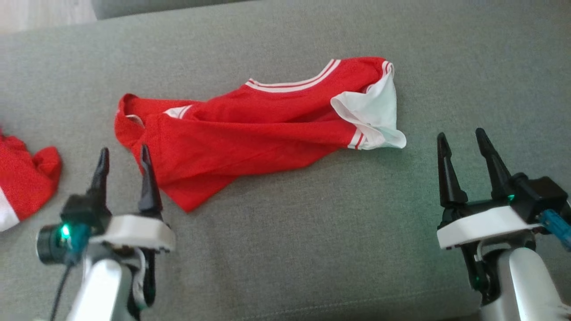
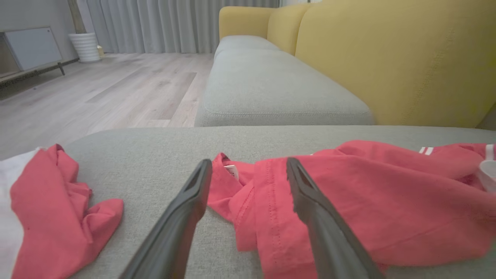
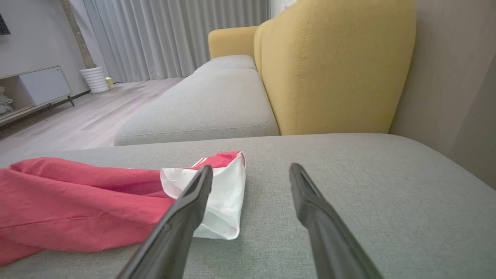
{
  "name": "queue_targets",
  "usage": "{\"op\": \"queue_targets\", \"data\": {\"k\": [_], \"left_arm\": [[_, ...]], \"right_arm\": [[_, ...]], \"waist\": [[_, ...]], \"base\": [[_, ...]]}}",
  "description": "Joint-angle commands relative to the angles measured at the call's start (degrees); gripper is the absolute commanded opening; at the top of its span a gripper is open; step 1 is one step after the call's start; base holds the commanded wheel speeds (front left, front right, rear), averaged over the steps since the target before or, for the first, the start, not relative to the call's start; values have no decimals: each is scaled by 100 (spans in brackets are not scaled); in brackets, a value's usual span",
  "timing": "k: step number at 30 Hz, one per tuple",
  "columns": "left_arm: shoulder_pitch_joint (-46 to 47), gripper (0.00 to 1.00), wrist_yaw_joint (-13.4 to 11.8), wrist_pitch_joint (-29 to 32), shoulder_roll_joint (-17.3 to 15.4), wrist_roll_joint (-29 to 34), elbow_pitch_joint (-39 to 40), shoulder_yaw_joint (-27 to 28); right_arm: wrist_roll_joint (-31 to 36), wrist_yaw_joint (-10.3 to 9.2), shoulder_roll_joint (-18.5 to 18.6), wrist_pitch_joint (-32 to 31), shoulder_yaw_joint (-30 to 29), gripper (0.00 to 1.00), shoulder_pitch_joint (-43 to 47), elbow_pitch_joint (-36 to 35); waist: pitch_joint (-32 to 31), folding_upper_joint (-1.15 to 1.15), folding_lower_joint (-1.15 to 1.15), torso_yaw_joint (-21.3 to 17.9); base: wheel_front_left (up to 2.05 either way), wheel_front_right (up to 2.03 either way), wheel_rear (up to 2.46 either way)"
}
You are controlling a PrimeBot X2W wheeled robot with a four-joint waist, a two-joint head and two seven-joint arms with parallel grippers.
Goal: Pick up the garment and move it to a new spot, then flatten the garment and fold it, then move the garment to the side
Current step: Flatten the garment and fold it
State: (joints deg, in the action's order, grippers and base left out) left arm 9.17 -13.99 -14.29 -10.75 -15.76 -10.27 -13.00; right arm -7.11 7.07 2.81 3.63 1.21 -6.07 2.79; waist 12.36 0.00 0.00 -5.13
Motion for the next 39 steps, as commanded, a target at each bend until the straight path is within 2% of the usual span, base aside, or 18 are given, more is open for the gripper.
{"op": "queue_targets", "data": {"k": [1, 6, 13, 31, 39], "left_arm": [[-26, 100, -61, -55, -125, 96, 317, 131], [-491, 100, -139, -12, -93, 197, 738, -68], [-803, 100, -179, 154, -86, 214, 910, -229], [-747, 100, -130, 214, -93, 154, 864, -387], [-534, 100, -88, 211, -30, 141, 852, -484]], "right_arm": [[61, 42, 21, -24, 116, 100, 15, -214], [169, 42, 77, -143, 193, 100, 157, -252], [229, 42, 121, -267, 327, 100, 302, -362], [156, 42, 115, -399, 460, 100, 376, -476], [126, 42, 203, -572, 483, 100, 179, -296]], "waist": [[-110, 0, 0, 48], [-290, 0, 0, 96], [-478, 0, 0, 169], [-533, 0, 0, 236], [-312, 0, 0, 477]], "base": [[0, 0, 0], [0, 0, 0], [0, 0, 0], [0, 0, 0], [0, 0, 0]]}}
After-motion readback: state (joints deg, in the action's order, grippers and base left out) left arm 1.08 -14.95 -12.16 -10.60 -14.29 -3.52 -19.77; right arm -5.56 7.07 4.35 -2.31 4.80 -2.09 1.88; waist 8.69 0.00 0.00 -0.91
